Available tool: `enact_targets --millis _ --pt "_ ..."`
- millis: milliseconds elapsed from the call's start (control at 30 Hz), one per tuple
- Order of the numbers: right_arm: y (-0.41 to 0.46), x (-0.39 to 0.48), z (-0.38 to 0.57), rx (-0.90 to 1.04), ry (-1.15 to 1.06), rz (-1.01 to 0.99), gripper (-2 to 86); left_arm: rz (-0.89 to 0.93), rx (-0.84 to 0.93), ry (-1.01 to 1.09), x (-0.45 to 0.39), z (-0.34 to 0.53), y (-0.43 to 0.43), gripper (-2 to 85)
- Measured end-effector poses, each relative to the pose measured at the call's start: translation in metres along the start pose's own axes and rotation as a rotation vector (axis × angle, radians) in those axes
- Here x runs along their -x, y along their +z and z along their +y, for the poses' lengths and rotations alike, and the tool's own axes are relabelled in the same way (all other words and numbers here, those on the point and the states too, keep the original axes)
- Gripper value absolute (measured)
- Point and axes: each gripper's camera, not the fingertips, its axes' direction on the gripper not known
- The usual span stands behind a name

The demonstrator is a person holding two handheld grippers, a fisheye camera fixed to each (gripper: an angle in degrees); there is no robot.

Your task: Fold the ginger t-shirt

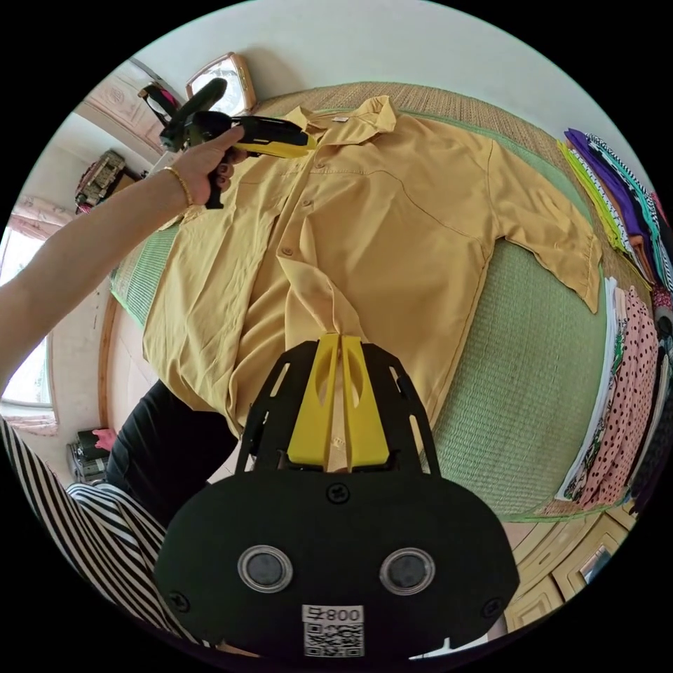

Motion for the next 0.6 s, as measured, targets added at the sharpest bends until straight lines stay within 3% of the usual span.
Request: enact_targets --millis 267,433,600 --pt "-0.017 -0.024 0.015 -0.009 -0.013 -0.067 0.3 -0.328 0.098 0.195 -0.056 -0.036 0.012 1.8" --pt "-0.038 -0.034 0.027 -0.030 -0.046 -0.132 0.3 -0.257 0.051 0.198 -0.062 -0.037 -0.008 0.5" --pt "-0.071 -0.030 0.037 -0.069 -0.130 -0.333 0.3 -0.169 -0.001 0.141 -0.050 -0.034 -0.035 0.3"
